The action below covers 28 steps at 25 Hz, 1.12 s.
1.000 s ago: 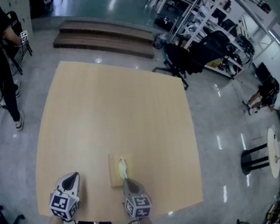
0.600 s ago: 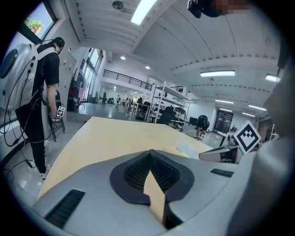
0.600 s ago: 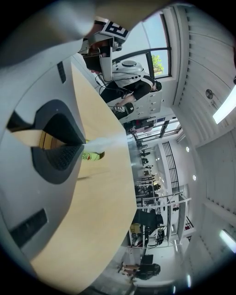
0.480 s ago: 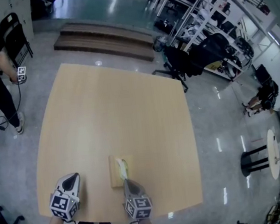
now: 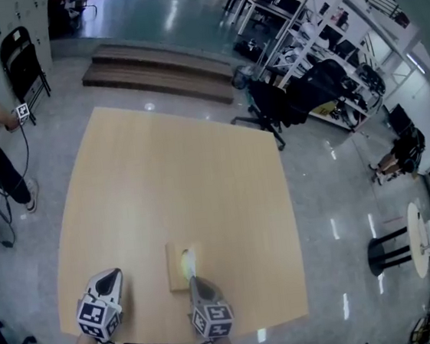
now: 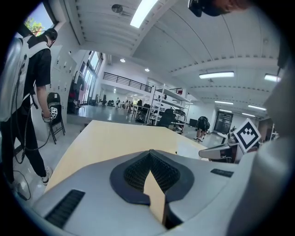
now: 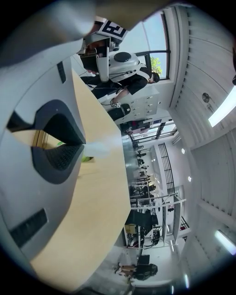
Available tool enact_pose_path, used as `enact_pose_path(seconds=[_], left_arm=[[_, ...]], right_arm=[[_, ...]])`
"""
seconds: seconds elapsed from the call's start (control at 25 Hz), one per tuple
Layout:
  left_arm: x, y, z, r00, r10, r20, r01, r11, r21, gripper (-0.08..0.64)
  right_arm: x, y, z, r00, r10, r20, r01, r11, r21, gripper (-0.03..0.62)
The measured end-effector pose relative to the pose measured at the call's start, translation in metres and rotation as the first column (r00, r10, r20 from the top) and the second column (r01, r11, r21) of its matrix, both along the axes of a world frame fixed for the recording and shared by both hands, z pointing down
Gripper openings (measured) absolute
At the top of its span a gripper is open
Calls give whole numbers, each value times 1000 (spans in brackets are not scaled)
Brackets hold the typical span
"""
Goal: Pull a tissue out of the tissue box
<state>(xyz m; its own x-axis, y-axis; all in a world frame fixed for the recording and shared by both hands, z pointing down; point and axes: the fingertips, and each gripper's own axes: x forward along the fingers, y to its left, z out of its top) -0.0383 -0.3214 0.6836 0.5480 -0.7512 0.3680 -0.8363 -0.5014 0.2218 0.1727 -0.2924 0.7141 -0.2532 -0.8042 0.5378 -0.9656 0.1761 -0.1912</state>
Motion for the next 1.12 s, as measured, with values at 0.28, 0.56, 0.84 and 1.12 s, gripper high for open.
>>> enact_pose_path(seconds=[0.28,0.56,0.84,1.12], left_arm=[[3,-3,-18,1000,-3,-9,4,1000,28,6],[1,-7,-37,1000,-3,-15,4,998,66,6],[1,-10,-59,1000,-4,-25,7,994,111,6],[3,-12,-86,999,-2,-38,8,986,164,6]], right_arm=[[6,-7,-24,1000,12,6,-12,999,39,12],[6,-10,-43,1000,17,4,-17,997,78,12],[10,-11,-65,1000,25,1,-25,992,122,12],[15,-15,-97,1000,30,2,-30,982,188,12]])
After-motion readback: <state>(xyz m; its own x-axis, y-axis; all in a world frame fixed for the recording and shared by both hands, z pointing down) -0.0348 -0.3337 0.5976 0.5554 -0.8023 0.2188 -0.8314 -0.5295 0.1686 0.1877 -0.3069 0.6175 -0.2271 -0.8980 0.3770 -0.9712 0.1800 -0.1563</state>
